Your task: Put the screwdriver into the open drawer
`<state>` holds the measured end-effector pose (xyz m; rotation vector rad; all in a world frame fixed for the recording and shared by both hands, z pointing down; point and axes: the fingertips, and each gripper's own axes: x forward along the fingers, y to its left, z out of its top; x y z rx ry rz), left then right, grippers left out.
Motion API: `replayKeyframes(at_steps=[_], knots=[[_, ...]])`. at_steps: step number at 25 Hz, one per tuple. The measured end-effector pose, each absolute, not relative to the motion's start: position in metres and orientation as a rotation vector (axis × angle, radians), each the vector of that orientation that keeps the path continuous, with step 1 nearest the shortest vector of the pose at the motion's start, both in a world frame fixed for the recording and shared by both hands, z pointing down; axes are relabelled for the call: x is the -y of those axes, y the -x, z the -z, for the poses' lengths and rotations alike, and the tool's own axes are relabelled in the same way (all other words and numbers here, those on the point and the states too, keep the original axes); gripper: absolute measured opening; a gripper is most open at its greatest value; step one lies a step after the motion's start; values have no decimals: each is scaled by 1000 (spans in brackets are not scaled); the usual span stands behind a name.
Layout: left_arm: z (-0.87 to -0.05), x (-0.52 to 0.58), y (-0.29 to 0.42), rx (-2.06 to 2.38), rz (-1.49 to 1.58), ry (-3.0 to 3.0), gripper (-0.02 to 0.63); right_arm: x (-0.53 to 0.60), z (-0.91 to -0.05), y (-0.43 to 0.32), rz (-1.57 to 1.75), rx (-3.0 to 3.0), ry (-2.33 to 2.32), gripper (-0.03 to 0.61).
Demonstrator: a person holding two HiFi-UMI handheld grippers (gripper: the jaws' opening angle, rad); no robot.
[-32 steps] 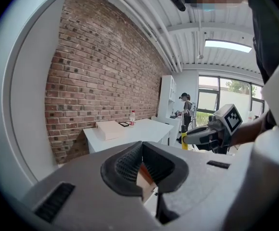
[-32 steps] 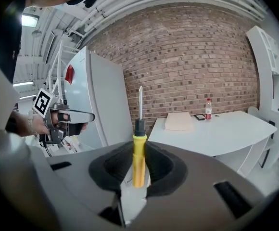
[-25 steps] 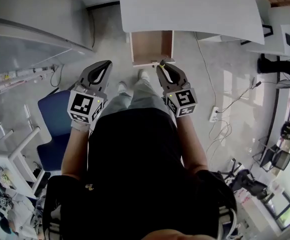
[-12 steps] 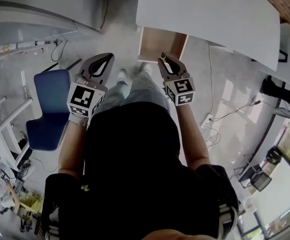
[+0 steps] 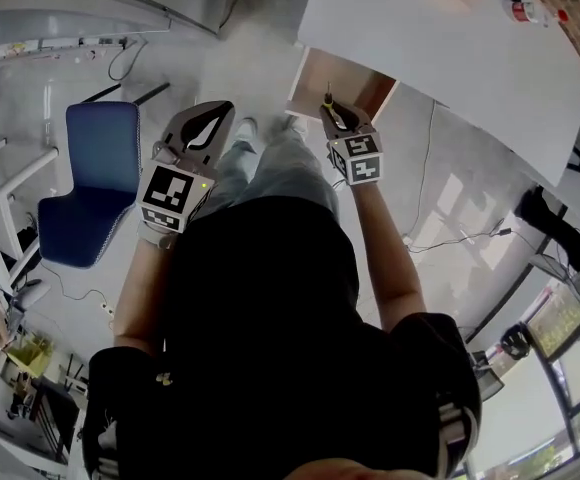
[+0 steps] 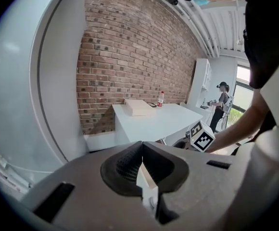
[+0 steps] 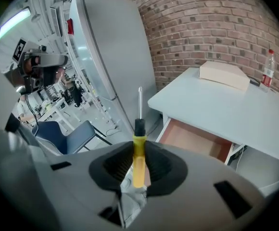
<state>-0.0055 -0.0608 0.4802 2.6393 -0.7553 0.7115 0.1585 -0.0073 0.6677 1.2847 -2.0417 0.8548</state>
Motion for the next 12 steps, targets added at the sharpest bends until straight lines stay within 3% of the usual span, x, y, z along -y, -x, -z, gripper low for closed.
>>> replayKeyframes(at_steps=[12], knots=[[-519, 50, 30, 864, -798, -2488, 5, 19, -772, -159, -956, 1938, -1110, 84]])
